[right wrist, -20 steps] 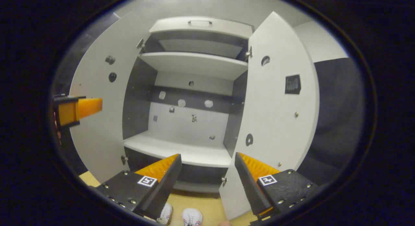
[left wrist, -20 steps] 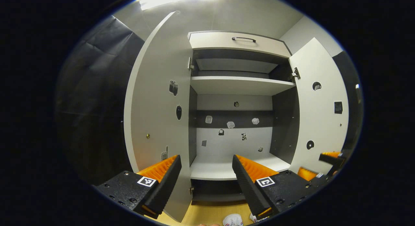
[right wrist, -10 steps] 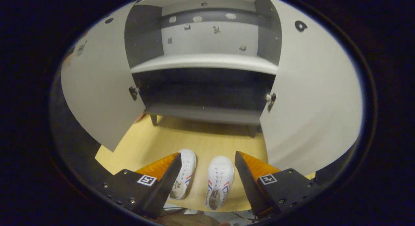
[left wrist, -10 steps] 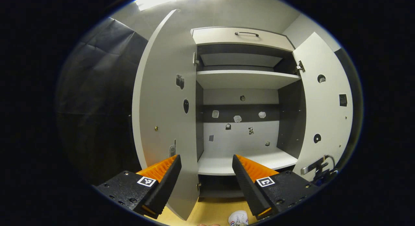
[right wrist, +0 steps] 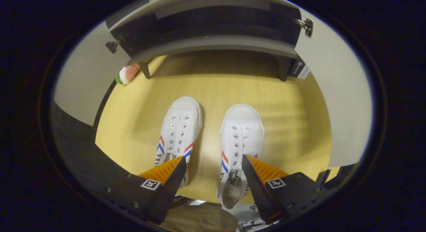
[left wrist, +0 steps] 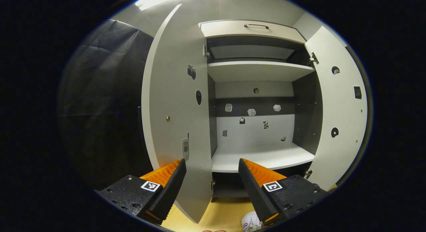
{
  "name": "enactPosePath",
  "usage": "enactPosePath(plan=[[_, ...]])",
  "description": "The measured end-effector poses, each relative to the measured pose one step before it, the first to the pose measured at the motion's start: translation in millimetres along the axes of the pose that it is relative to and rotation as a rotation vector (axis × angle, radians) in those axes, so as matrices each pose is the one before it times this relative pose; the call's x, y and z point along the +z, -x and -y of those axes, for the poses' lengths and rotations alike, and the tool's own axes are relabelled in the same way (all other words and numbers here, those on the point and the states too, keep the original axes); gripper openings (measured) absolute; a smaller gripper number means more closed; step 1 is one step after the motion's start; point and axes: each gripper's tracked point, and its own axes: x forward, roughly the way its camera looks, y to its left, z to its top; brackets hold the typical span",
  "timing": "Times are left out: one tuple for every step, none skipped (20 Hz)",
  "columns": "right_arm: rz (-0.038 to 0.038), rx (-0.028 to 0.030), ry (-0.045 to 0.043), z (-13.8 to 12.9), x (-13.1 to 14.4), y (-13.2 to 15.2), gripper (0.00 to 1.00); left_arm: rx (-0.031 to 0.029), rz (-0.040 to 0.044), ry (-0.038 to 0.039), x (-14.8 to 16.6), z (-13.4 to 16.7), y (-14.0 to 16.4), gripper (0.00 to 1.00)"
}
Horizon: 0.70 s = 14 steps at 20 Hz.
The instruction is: Grab one shoe with the right hand and put it into the shoe cabinet, grab the other shoe with the left hand and put it into the shoe cabinet; then close the right door with the right hand and the left door with the left hand.
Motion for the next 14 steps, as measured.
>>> enactPosePath(plan=[[-0.01878, 0.00792, -0.00868, -0.91, -2.88, -5.15, 1.0, 0.00245, -0.00397, -0.00193, -1.98, -0.69, -0.69, 0.96], [-0.01947, 0.00936, -0.00895, -0.99, -4.49, -5.67, 1.0, 0.00342, -0.00328, -0.00173, -0.44, -0.46, -1.17, 0.96], [-0.01381, -0.00385, -0.01082, 1.6, -1.97, -4.27, 1.0, 0.00333, -0.00284, -0.00114, -1.29, -0.84, 0.34, 0.96], [-0.00796, -0.00158, -0.01156, 1.21, -0.37, -4.31, 0.99, 0.00206, -0.00186, -0.00045, -0.18, -0.29, -0.37, 0.96], [-0.00826, 0.00739, -0.0125, -0.44, -0.18, -4.56, 1.0, 0.00159, -0.00139, 0.00031, -0.51, -0.35, -0.76, 0.96], [-0.01031, 0.00763, -0.01525, -0.76, -0.37, -2.31, 0.99, 0.00092, -0.00021, -0.00026, 0.14, 0.29, -0.58, 0.94], [-0.00299, -0.00501, -0.01409, 3.21, 1.99, -2.71, 0.99, -0.00091, -0.00037, -0.00035, -1.14, 0.74, -1.25, 0.94], [-0.00955, 0.00812, -0.0209, -0.91, 0.32, -1.86, 0.98, 0.0, -0.00091, -0.00089, -0.07, 0.45, -0.41, 0.96], [-0.00962, 0.0021, -0.02062, 1.17, 0.72, -1.84, 0.89, -0.00058, -0.00095, -0.00068, -0.66, 0.17, -0.99, 0.96], [-0.00669, 0.00307, -0.02172, 0.14, 0.8, -2.09, 0.86, -0.00241, 0.00101, -0.00048, 0.11, 1.23, -0.38, 0.96], [-0.00776, 0.00198, -0.01754, 0.95, 2.03, -2.04, 0.84, -0.00217, 0.0028, -0.00053, 0.58, 1.67, -1.13, 0.96], [-0.00802, -0.00803, -0.00863, 1.73, -0.27, -0.47, 0.84, -0.00205, 0.00276, -0.00106, 0.69, 1.31, -0.48, 0.96], [-0.00838, 0.00013, -0.01065, 1.28, 1.67, -0.73, 0.82, -0.00214, 0.00069, -0.00111, -1.04, 1.27, -0.4, 0.96], [-0.00764, -0.00467, -0.01271, -1.4, 0.17, -0.59, 0.82, -0.00497, -0.00067, -0.00033, -0.65, 2.16, -0.81, 0.96]])
